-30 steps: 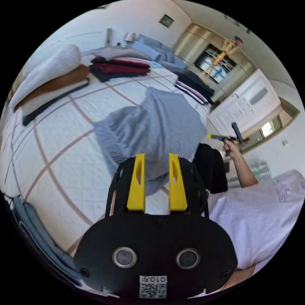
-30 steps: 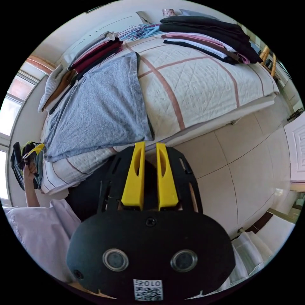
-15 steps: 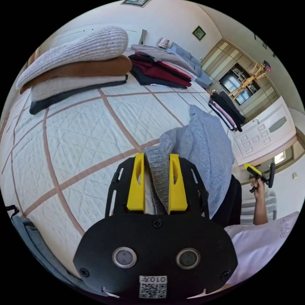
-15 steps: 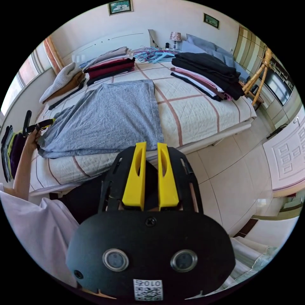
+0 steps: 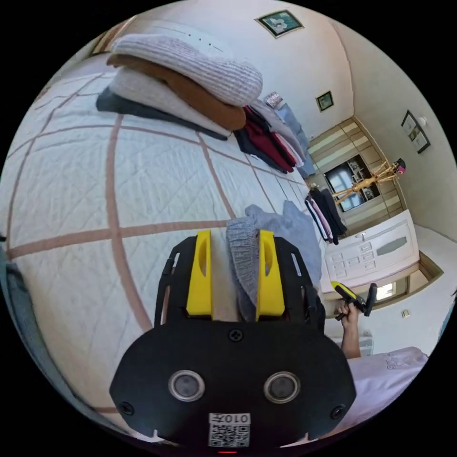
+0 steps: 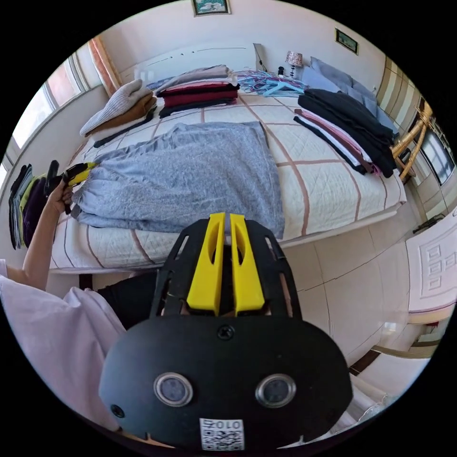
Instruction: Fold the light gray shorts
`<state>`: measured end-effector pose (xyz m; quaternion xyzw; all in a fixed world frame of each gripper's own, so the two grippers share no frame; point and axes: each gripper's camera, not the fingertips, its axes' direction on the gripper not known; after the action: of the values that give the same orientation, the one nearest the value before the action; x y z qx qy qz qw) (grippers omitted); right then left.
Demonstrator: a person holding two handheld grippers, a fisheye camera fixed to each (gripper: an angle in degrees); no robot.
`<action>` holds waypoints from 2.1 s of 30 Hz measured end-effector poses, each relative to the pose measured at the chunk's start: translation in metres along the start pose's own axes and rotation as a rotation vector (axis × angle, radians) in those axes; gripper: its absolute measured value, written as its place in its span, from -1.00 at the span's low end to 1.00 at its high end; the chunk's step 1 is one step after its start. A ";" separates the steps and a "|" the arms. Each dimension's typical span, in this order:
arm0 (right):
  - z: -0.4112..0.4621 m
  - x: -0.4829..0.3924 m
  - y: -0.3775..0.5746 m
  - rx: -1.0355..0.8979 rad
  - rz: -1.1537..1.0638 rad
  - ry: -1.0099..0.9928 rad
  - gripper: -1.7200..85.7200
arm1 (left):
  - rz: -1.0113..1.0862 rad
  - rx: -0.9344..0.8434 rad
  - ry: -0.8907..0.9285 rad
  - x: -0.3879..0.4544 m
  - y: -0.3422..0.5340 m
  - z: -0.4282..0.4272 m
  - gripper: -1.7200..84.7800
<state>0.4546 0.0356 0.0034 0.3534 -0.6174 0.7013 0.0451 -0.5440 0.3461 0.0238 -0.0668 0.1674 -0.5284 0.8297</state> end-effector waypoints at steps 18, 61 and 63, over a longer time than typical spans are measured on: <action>0.016 -0.139 -0.004 0.045 -0.423 0.044 -0.85 | 0.294 -0.069 -0.166 0.165 0.110 -0.067 -0.94; 0.089 -0.280 -0.053 0.039 -0.852 -0.368 -0.87 | 0.145 -0.033 0.070 0.105 0.061 -0.191 -0.62; 0.072 -0.253 -0.048 0.113 -0.803 -0.427 -0.87 | 0.113 -0.034 0.103 0.094 0.050 -0.193 -0.59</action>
<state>0.6986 0.0767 -0.0970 0.7032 -0.3878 0.5724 0.1656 -0.5328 0.2960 -0.1903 -0.0442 0.2221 -0.4806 0.8472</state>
